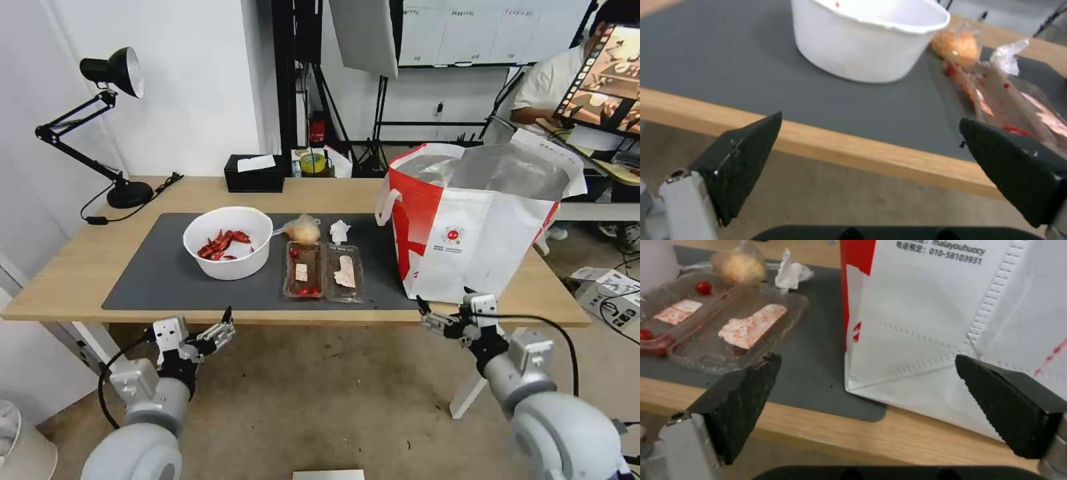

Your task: Pick up the trash from the table and place it into the takeout bag.

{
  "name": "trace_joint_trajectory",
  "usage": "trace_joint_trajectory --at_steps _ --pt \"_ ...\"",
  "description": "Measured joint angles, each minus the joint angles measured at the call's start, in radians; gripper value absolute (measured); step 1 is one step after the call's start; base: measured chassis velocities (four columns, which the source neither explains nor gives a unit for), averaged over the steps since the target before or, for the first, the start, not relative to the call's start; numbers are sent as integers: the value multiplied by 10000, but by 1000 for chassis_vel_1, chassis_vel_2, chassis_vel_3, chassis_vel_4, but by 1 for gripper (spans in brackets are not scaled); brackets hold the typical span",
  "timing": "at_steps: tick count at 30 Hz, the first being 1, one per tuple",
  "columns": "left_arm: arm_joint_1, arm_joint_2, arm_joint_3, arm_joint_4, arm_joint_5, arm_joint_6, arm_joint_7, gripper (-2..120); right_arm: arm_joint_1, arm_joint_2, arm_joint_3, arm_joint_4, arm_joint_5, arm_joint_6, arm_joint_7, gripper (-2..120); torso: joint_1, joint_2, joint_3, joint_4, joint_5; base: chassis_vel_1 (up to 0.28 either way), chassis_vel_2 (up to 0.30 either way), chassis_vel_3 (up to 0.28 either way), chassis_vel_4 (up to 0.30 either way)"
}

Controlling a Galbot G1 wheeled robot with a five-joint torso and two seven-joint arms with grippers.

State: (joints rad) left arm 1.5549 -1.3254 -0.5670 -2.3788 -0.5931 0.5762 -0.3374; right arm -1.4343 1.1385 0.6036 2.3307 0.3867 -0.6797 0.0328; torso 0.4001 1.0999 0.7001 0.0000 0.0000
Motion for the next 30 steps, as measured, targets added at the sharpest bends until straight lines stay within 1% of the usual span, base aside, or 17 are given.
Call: trace_joint_trajectory --at_steps 1,4,14,20,23,26,27,30 --pt "-148 105 -12 -61 -411 333 -213 100 175 -124 -29 9 248 -342 27 100 1 0 0 1 0 0 0 0 0" --pt "-215 130 -10 -95 -630 482 -311 100 203 -148 -65 12 337 -471 40 100 1 0 0 0 0 0 0 0 0" --pt "-234 122 7 -99 -653 468 -306 100 157 -8 -133 17 349 -443 61 100 0 1 0 0 0 0 0 0 0" --pt "-240 118 16 -90 -787 373 -291 100 165 116 -234 10 778 -226 196 100 -1 1 -1 0 0 0 0 0 0" --pt "-239 117 14 -93 -883 294 -290 100 217 169 -321 -18 1123 -135 331 100 -1 1 -1 0 -1 0 0 0 0" --pt "-240 115 3 -105 -967 203 -285 100 354 246 -540 -65 2109 52 816 100 -1 1 -1 0 0 0 0 0 0" --pt "-240 115 3 -105 -967 203 -285 100 354 246 -540 -65 2109 52 816 100 -1 1 -1 0 0 0 0 0 0" --pt "-256 137 5 -106 -1017 185 -283 100 505 361 -791 -84 3413 308 1503 100 -1 1 -1 -1 -2 0 0 0 0"
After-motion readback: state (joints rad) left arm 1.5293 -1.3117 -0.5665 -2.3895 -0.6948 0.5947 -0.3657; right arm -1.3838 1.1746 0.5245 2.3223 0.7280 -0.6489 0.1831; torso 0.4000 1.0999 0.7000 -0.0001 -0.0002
